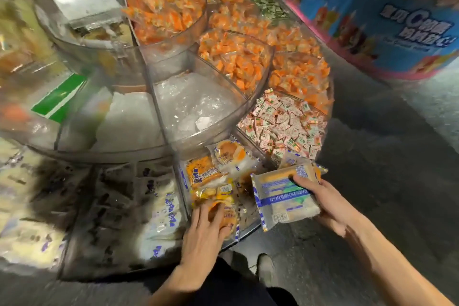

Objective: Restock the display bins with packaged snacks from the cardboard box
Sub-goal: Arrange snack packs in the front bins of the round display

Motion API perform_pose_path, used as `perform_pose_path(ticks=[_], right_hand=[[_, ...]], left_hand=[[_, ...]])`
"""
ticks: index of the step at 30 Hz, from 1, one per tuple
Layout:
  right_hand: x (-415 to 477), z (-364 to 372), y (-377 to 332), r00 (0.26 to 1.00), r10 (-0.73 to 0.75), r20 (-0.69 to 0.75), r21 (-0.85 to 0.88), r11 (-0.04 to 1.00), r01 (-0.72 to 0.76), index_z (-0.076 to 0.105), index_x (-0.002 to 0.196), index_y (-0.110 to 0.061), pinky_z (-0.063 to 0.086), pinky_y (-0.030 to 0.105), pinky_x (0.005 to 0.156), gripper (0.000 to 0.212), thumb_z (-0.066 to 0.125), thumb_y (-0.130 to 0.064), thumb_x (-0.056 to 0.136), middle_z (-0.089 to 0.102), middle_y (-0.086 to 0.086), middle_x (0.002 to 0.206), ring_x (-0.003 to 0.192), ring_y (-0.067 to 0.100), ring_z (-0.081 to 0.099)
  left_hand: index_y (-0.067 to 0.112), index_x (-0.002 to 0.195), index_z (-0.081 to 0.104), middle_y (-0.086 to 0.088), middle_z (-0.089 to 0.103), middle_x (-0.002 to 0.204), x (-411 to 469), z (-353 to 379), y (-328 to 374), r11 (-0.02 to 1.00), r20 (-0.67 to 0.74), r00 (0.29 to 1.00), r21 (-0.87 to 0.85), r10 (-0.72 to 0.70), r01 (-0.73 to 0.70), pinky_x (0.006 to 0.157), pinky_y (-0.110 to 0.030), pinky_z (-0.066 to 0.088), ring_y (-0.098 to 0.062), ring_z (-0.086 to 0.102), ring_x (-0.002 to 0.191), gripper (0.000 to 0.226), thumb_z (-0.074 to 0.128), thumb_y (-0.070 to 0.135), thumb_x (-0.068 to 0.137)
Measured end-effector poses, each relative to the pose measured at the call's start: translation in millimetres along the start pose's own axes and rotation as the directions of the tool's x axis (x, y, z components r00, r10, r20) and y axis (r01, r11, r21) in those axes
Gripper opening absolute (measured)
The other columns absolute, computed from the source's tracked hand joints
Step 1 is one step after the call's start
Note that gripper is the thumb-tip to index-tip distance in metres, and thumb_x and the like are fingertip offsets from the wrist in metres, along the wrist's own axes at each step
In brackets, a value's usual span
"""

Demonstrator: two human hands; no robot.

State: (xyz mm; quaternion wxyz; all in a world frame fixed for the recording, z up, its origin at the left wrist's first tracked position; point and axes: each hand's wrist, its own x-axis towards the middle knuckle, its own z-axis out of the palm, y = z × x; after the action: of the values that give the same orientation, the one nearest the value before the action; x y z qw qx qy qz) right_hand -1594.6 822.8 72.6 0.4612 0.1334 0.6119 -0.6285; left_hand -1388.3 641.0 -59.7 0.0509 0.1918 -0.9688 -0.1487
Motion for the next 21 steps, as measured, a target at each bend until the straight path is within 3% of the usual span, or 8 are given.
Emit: perform_pose_path(ticks=[4, 7, 8, 10, 15, 18, 20, 21], right_hand=[[24.9, 0.4, -7.9, 0.989, 0.046, 0.138, -0.073, 0.997, -0.036, 0.059, 0.126, -0.001, 0.061, 0.044, 0.081, 0.053, 0.073, -0.021, 0.079, 0.072, 0.021, 0.113, 0.097, 0.033, 0.073], [33.6, -5.3, -13.2, 0.973, 0.085, 0.214, -0.139, 0.989, -0.056, 0.057, 0.130, -0.001, 0.062, 0.044, 0.080, 0.056, 0.074, -0.021, 0.080, 0.072, 0.021, 0.114, 0.102, 0.035, 0.072], [34.7, -8.1, -15.0, 0.968, 0.092, 0.236, -0.146, 0.988, -0.058, 0.056, 0.130, 0.000, 0.063, 0.043, 0.077, 0.055, 0.074, -0.020, 0.082, 0.072, 0.022, 0.114, 0.100, 0.034, 0.072], [33.6, -14.8, -16.5, 0.956, 0.104, 0.274, -0.160, 0.985, -0.062, 0.057, 0.130, 0.002, 0.063, 0.042, 0.074, 0.055, 0.074, -0.019, 0.081, 0.072, 0.023, 0.113, 0.093, 0.031, 0.075], [28.5, -30.4, -23.5, 0.940, 0.128, 0.317, -0.215, 0.975, -0.060, 0.061, 0.129, 0.000, 0.062, 0.043, 0.079, 0.056, 0.073, -0.023, 0.080, 0.071, 0.022, 0.115, 0.092, 0.030, 0.074], [24.2, -34.3, -29.4, 0.931, 0.127, 0.342, -0.231, 0.972, -0.048, 0.063, 0.126, -0.003, 0.062, 0.042, 0.079, 0.053, 0.074, -0.024, 0.079, 0.072, 0.021, 0.114, 0.094, 0.029, 0.074], [21.8, -34.7, -34.1, 0.925, 0.129, 0.356, -0.226, 0.973, -0.049, 0.063, 0.125, -0.004, 0.060, 0.043, 0.083, 0.050, 0.073, -0.024, 0.079, 0.072, 0.020, 0.114, 0.101, 0.029, 0.072], [19.7, -33.7, -36.8, 0.922, 0.135, 0.364, -0.226, 0.973, -0.053, 0.063, 0.125, -0.004, 0.058, 0.044, 0.085, 0.050, 0.072, -0.024, 0.080, 0.072, 0.021, 0.115, 0.105, 0.030, 0.070]], left_hand=[[0.022, 0.128, 0.065, -0.010, 0.056, 0.129, -0.6, 4.9, 21.0, 0.979, 0.007, 0.993, 0.167, -0.115, 0.112, 0.071, -0.040, 0.054, -0.025, 0.058, 0.097, 0.056, 0.078, 0.047, 0.080], [0.031, 0.141, 0.053, 0.005, 0.042, 0.144, -5.5, 8.0, 25.9, 0.935, -0.051, 0.938, 0.080, -0.344, 0.347, 0.085, -0.018, 0.051, 0.008, 0.051, 0.106, 0.045, 0.055, 0.047, 0.099], [0.035, 0.133, 0.060, 0.005, 0.050, 0.135, -2.7, 10.5, 25.8, 0.899, -0.087, 0.915, 0.167, -0.395, 0.404, 0.085, -0.023, 0.053, 0.003, 0.054, 0.104, 0.045, 0.059, 0.056, 0.093], [0.025, 0.105, 0.074, -0.005, 0.064, 0.103, -0.6, 7.1, 35.6, 0.857, 0.020, 0.904, 0.327, -0.428, 0.398, 0.079, -0.041, 0.051, -0.024, 0.062, 0.091, 0.053, 0.081, 0.062, 0.068], [0.026, 0.119, 0.066, -0.004, 0.053, 0.129, 13.6, -16.0, 52.9, 0.801, 0.169, 0.817, 0.380, -0.552, 0.462, 0.101, -0.044, 0.034, -0.025, 0.045, 0.121, 0.048, 0.049, 0.061, 0.091], [0.037, 0.150, 0.030, -0.005, 0.042, 0.142, 14.4, -26.7, 56.0, 0.922, 0.127, 0.917, 0.140, -0.379, 0.361, 0.103, -0.042, 0.039, -0.028, 0.044, 0.126, 0.074, 0.061, 0.057, 0.087], [0.041, 0.155, 0.006, -0.008, 0.032, 0.155, 17.7, -38.9, 69.1, 0.988, 0.001, 0.989, -0.037, -0.148, 0.148, 0.108, -0.042, 0.038, -0.030, 0.038, 0.137, 0.105, 0.073, 0.058, 0.076], [0.040, 0.156, 0.004, -0.009, 0.025, 0.160, 18.4, -47.6, 81.1, 0.999, -0.078, 0.997, -0.020, -0.027, 0.026, 0.111, -0.042, 0.034, -0.029, 0.031, 0.142, 0.110, 0.072, 0.061, 0.072]])
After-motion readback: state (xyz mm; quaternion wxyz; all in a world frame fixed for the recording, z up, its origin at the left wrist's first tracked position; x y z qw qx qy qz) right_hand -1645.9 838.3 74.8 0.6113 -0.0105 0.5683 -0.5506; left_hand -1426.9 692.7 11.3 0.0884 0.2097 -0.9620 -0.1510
